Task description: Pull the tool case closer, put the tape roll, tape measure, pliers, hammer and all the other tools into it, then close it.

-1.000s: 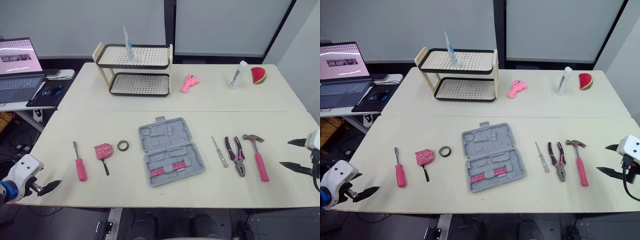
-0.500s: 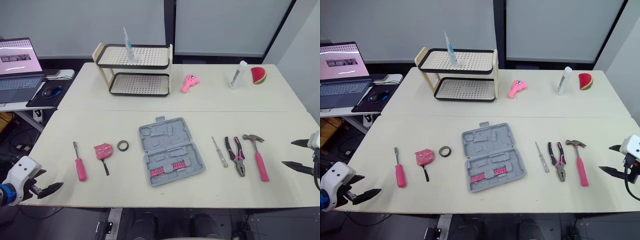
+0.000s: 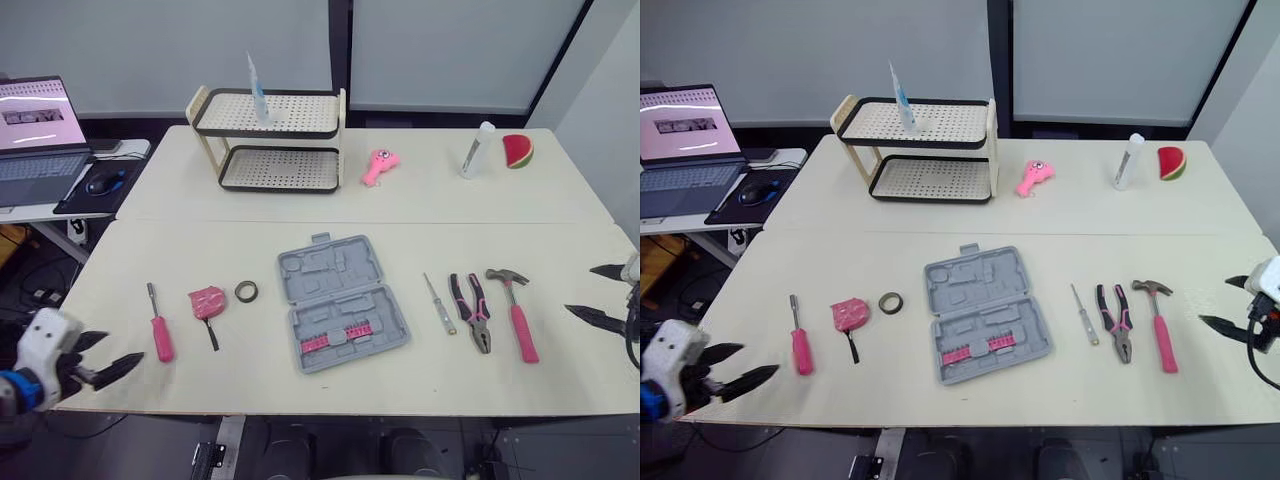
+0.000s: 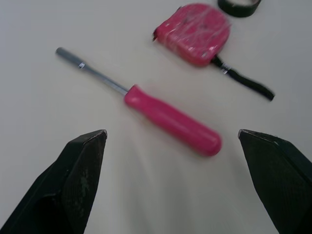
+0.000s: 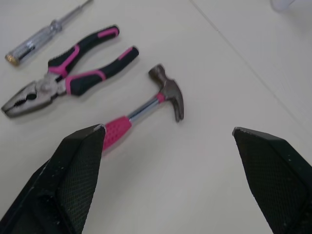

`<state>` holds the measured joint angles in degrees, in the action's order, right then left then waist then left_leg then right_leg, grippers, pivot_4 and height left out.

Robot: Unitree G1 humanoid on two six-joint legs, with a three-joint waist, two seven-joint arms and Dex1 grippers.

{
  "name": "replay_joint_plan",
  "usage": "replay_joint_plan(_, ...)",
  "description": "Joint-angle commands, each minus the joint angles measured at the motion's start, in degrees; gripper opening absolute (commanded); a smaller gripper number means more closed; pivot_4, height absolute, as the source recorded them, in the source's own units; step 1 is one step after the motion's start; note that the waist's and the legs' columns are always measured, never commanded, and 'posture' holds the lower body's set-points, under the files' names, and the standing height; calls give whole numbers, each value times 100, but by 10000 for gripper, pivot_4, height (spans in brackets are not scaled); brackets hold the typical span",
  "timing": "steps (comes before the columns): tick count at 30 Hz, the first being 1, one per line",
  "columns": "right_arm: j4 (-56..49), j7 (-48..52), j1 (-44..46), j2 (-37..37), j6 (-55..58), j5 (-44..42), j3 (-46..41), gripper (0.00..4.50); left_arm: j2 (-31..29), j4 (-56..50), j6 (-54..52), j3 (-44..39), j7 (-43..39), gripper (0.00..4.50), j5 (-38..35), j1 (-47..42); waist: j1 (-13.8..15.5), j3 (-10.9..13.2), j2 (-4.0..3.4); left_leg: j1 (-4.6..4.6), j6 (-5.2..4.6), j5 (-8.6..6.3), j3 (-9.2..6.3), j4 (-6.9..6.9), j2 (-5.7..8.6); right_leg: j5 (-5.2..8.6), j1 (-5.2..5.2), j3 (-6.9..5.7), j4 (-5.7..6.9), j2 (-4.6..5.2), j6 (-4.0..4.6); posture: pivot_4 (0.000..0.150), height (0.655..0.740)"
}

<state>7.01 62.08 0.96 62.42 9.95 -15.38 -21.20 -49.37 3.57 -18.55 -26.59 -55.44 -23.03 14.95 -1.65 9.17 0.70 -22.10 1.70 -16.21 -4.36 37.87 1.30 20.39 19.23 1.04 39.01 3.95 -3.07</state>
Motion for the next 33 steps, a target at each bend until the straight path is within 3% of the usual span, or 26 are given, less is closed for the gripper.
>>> replay_joint_plan(1,-909,-177,207,-132,543,-276,136,44674,194,-1008,-298,303,238,45000,-99,19,1,0,0,-1,0,0,0,0,1,0,0,0,-1,0,0,1500,7290)
replay_joint_plan(2,-1089,-225,291,-184,595,-243,271,42884,269,-1166,-338,461,308,45000,-50,-38,1,0,0,-2,0,0,1,0,1,0,-1,0,-2,0,0,1500,7290)
replay_joint_plan(5,-1459,-431,685,-389,880,-56,863,35205,482,-1418,-316,1082,556,39210,266,-351,4,0,0,-2,0,0,1,3,3,0,-1,-3,-2,0,0,1500,7290)
replay_joint_plan(9,-1643,-656,1316,-771,1293,248,1742,23198,734,-1324,-294,1730,742,26607,561,-915,18,1,2,-3,0,1,-3,7,6,0,-3,-9,-1,-3,0,1500,7290)
replay_joint_plan(17,-923,-1129,2399,-1753,1493,1312,3271,10271,940,-402,-39,2706,722,56,1223,-1935,4,1,1,-15,5,3,-2,7,6,0,11,-12,-2,-26,0,1500,7290)
replay_joint_plan(25,391,-1302,3187,-2514,1133,2036,3995,234,1092,116,108,3173,545,0,1484,-2448,-13,1,1,-50,21,13,-3,19,7,-1,51,-12,10,-35,1,1500,7290)
replay_joint_plan(33,1768,-1242,3831,-3333,654,2362,4347,93,1340,586,163,3563,423,0,1705,-2951,-21,0,0,-60,31,20,-3,21,5,-1,65,-13,14,-41,1,1500,7290)
